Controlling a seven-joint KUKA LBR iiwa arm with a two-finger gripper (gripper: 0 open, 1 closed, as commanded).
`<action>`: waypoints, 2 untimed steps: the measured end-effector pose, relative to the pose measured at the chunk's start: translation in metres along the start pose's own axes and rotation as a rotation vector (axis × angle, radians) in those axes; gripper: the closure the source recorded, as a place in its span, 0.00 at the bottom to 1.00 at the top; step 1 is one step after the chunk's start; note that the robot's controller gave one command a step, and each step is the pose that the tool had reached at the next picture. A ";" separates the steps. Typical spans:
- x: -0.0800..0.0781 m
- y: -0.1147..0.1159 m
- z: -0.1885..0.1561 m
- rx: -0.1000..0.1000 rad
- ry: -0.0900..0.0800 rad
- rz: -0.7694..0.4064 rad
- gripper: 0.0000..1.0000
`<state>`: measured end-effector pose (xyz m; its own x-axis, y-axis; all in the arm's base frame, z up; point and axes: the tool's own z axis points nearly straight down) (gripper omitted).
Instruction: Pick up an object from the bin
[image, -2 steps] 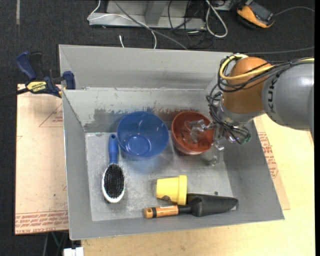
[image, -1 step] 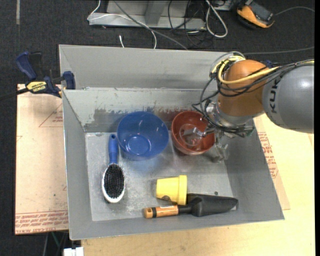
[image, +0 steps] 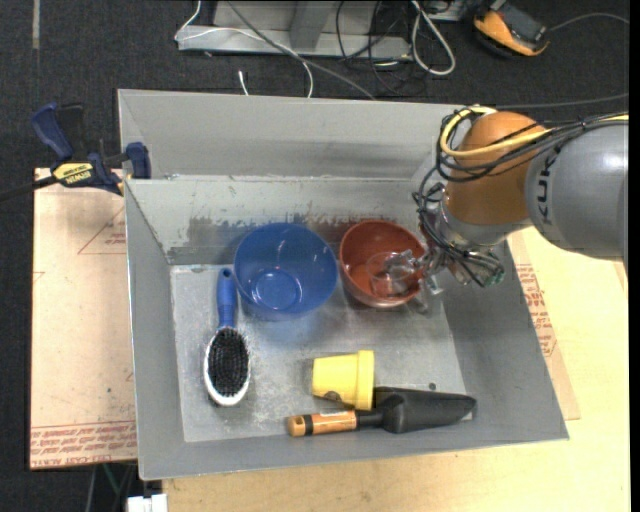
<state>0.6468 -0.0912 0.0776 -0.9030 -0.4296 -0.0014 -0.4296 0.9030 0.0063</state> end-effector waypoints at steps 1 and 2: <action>0.000 0.000 0.000 0.000 0.000 -0.001 1.00; 0.000 0.003 -0.027 -0.006 0.001 -0.001 1.00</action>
Offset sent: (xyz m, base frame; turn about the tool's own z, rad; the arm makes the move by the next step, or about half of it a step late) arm 0.0001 0.0000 0.0823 -0.0007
